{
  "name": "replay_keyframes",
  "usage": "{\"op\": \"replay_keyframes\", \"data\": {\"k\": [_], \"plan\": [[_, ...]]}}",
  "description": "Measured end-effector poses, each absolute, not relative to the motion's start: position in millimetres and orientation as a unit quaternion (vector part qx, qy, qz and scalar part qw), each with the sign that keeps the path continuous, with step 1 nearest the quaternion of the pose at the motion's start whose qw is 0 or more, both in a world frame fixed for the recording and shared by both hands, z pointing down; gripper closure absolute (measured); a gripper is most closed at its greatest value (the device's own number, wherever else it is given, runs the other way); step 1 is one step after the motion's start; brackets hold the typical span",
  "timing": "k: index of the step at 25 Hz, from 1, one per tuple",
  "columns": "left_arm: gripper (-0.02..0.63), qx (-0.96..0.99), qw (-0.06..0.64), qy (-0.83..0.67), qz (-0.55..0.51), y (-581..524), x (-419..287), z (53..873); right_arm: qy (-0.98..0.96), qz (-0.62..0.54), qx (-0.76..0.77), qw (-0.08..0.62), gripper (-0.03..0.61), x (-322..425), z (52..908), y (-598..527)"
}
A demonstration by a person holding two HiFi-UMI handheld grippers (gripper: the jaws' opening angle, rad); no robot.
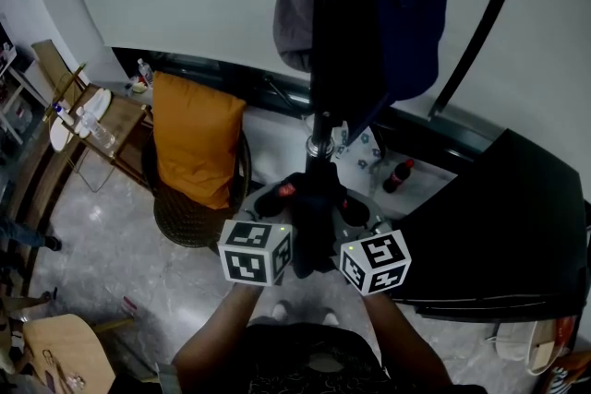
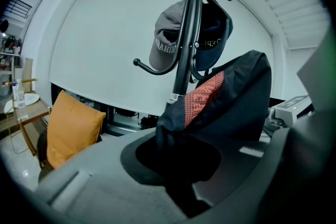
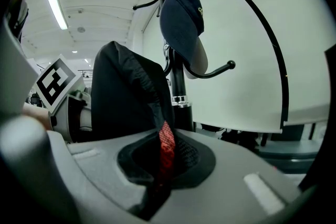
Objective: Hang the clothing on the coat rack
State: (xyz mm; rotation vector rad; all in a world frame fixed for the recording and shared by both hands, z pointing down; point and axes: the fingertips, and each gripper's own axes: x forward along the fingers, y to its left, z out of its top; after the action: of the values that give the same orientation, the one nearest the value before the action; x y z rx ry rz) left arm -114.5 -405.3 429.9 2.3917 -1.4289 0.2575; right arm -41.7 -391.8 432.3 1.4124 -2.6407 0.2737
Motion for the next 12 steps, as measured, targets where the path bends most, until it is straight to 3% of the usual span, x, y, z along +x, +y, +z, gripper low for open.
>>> {"op": "replay_keyframes", "data": {"k": [12], "plan": [[0.581,0.834,0.177,-0.514,0.097,-393,-116,438,-0.879,0.094,0.461,0.076,0.563,-42,440,-382]]}}
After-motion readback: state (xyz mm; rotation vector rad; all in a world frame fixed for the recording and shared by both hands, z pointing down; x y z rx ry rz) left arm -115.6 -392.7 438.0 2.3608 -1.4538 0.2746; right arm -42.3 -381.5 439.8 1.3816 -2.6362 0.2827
